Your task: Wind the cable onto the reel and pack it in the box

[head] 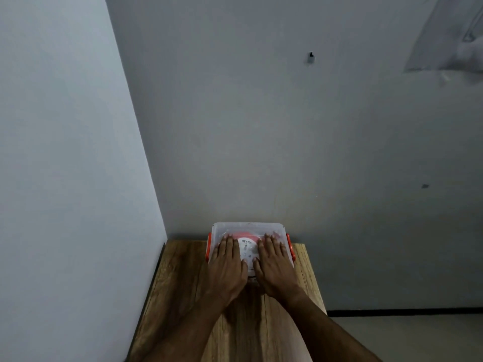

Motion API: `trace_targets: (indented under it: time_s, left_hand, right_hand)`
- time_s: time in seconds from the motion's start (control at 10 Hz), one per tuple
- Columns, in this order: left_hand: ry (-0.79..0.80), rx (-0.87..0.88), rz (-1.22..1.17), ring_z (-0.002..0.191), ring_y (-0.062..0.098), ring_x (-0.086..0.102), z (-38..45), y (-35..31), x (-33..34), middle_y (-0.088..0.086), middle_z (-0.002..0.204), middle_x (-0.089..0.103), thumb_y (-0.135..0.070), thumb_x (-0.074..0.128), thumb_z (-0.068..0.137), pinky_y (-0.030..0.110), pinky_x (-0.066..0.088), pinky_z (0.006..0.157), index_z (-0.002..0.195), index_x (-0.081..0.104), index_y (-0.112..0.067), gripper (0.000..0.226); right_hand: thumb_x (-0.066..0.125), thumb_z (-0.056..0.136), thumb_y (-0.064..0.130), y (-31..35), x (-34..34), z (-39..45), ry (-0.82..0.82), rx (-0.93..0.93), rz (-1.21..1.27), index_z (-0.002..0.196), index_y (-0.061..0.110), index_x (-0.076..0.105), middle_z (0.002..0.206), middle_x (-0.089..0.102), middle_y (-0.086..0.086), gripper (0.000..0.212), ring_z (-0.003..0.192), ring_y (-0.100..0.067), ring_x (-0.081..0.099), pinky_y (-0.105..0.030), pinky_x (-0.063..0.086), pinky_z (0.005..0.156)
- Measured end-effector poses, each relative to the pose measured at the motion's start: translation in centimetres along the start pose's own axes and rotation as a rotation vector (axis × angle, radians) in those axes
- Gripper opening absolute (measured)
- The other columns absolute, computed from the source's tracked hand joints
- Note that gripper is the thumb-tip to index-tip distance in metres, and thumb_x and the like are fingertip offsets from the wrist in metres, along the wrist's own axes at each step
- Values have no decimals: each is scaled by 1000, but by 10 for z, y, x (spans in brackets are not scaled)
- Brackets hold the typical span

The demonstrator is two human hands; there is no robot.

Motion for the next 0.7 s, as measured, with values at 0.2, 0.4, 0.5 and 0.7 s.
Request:
trace_targets:
  time_s: [0.2,0.4,0.5,0.7]
  left_hand:
    - [69,-30,9,133,41,57,7,3,10,24,147,54,-55,78,77,52,30,112,142,56,1,89]
    - [-14,-89,-29,157,38,12,4,1,-17,19,170,7,-53,46,102,44,-6,118,162,7,-4,87]
    - [-46,-125,-27,158,33,-6,1,-1,-43,15,170,-10,-49,22,107,41,-16,118,161,-10,-6,76]
    - [-208,-116,-62,159,32,-3,4,-3,-116,19,170,-8,-42,19,106,40,-5,127,160,-7,-3,72]
  right_hand:
    - [12,107,46,-4,1,5,15,50,4,142,1,49,148,49,-22,68,137,-36,47,-42,10,115]
    - [13,107,46,0,-3,1,56,51,-11,142,-1,49,149,46,-24,69,137,-37,46,-42,10,115]
    - [10,107,48,-2,-23,2,35,80,-10,145,-3,45,152,41,-25,72,141,-38,40,-43,9,116]
    - [7,106,44,-6,-99,10,-121,84,-73,152,-3,31,161,24,-24,70,151,-37,18,-48,9,117]
Point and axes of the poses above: each hand's wrist, its own z-axis towards the middle knuckle, its own x-axis out of the palm, y = z × x, the point moved 10 cm from there along z, towards the middle knuckle
